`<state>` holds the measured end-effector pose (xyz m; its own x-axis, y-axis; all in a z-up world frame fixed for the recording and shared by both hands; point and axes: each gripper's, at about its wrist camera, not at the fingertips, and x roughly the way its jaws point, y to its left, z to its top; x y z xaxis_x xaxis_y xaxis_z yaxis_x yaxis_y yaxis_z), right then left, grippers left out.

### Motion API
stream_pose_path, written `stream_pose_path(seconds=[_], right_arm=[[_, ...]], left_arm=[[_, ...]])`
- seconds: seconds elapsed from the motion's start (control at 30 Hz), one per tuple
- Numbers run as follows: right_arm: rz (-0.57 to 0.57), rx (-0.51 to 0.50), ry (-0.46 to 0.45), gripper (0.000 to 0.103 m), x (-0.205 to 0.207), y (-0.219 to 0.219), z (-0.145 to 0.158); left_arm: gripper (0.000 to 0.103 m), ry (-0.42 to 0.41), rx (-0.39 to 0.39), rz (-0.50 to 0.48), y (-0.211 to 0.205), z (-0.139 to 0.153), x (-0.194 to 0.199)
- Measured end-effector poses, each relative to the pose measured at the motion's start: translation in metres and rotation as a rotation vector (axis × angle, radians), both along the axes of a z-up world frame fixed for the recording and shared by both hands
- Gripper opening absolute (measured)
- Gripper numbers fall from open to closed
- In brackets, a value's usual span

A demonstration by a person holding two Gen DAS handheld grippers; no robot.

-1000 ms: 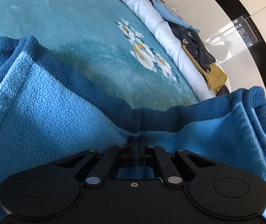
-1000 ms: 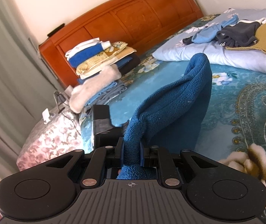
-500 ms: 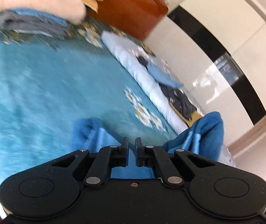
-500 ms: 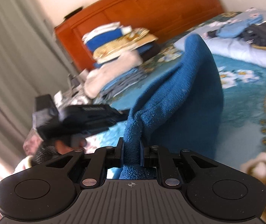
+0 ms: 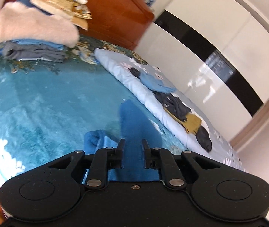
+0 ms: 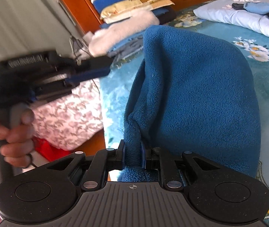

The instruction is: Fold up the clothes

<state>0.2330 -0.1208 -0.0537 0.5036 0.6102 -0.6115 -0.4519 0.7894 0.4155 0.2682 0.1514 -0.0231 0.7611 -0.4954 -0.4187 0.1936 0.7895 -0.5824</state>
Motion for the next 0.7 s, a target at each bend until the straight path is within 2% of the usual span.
stream_pose_path(seconds=[0.1,0.2,0.27,0.3,0.4,0.57,0.7], right_arm=[[0.016,-0.022,0.008,0.013,0.0,0.013,-0.006],[0.033,-0.043,0.017,0.015,-0.001,0.025,-0.012],[0.044,-0.058,0.022,0.017,-0.001,0.034,-0.016],[0.05,-0.062,0.015,0.018,0.0,0.04,-0.003],[0.061,-0.084,-0.035,0.021,-0.013,0.031,0.012],[0.032,-0.041,-0.105,0.023,-0.03,-0.004,0.03],[-0.07,-0.049,-0.061,0.024,-0.019,-0.027,0.018]], left_arm=[[0.014,-0.022,0.045,-0.08,-0.019,0.008,0.016],[0.022,-0.034,0.128,-0.182,-0.045,0.011,0.04],[0.02,0.001,0.192,-0.19,-0.056,0.004,0.058],[0.02,0.014,0.211,-0.194,-0.059,0.001,0.065],[0.02,0.066,0.214,-0.187,-0.062,-0.01,0.08],[0.021,0.091,0.243,-0.178,-0.064,-0.023,0.091],[0.021,0.134,0.247,-0.163,-0.056,-0.034,0.103]])
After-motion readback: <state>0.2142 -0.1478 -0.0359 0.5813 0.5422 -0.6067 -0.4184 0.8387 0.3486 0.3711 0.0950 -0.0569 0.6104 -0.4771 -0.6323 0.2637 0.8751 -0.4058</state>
